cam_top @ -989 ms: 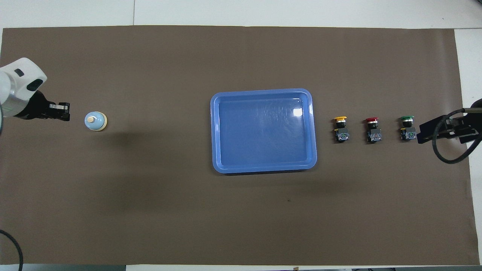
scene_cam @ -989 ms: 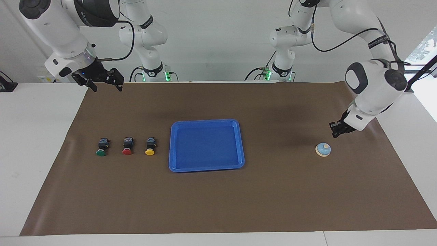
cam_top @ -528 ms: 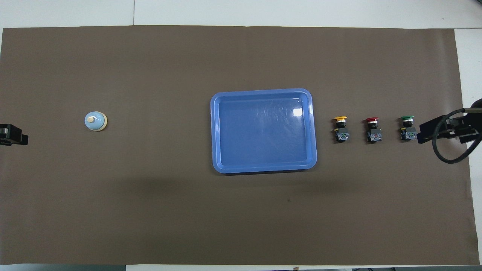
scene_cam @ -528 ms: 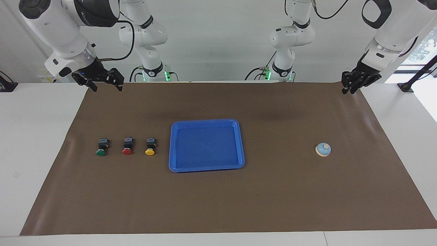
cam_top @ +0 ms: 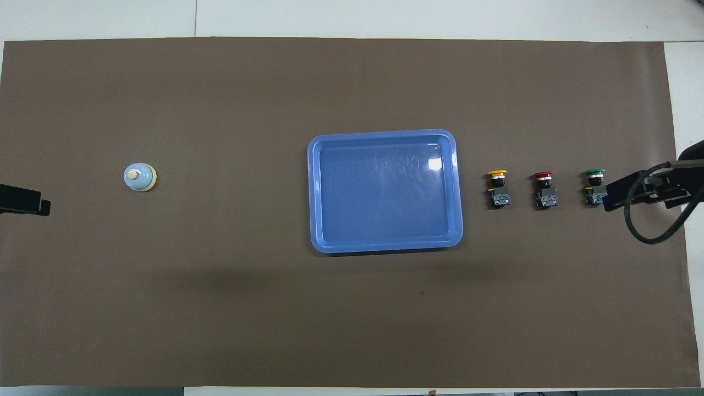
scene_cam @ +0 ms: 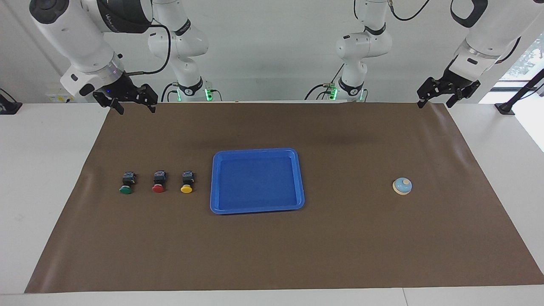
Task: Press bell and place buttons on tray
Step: 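Reach the right gripper down and grasp the red-capped button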
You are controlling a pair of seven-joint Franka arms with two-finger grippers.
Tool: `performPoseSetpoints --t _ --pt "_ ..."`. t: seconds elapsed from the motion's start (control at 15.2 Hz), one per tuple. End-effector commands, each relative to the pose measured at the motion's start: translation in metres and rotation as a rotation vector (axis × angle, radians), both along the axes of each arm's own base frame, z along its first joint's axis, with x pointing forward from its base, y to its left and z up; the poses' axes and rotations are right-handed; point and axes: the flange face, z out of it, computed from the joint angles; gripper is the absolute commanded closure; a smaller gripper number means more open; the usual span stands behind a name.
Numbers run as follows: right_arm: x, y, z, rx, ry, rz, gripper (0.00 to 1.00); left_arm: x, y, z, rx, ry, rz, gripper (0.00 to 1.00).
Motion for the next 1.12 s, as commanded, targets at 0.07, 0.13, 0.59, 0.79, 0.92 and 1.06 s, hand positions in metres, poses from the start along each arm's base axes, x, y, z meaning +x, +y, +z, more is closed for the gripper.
performPoseSetpoints --t 0.07,0.13,0.59,0.79,0.92,1.06 --pt "-0.009 -0.005 -0.067 0.01 -0.092 0.009 0.0 0.004 -0.004 0.0 0.011 0.011 -0.014 0.0" --pt "-0.005 -0.004 -0.087 0.008 -0.095 0.008 0.0 0.006 -0.004 0.007 0.011 0.006 -0.014 0.0" --pt "0.007 0.002 -0.232 -0.01 -0.146 -0.006 0.0 0.019 -0.013 -0.003 -0.006 0.047 -0.03 0.0" --pt "0.0 -0.01 -0.268 -0.016 -0.161 -0.007 0.0 0.019 -0.022 -0.004 -0.006 0.048 -0.05 0.0" --pt "0.0 -0.019 -0.285 -0.019 -0.142 -0.018 0.0 0.017 -0.024 -0.006 -0.006 0.062 -0.055 0.0" --pt "0.0 -0.019 -0.287 -0.02 -0.136 -0.018 0.0 0.016 -0.024 -0.006 -0.006 0.065 -0.07 0.0"
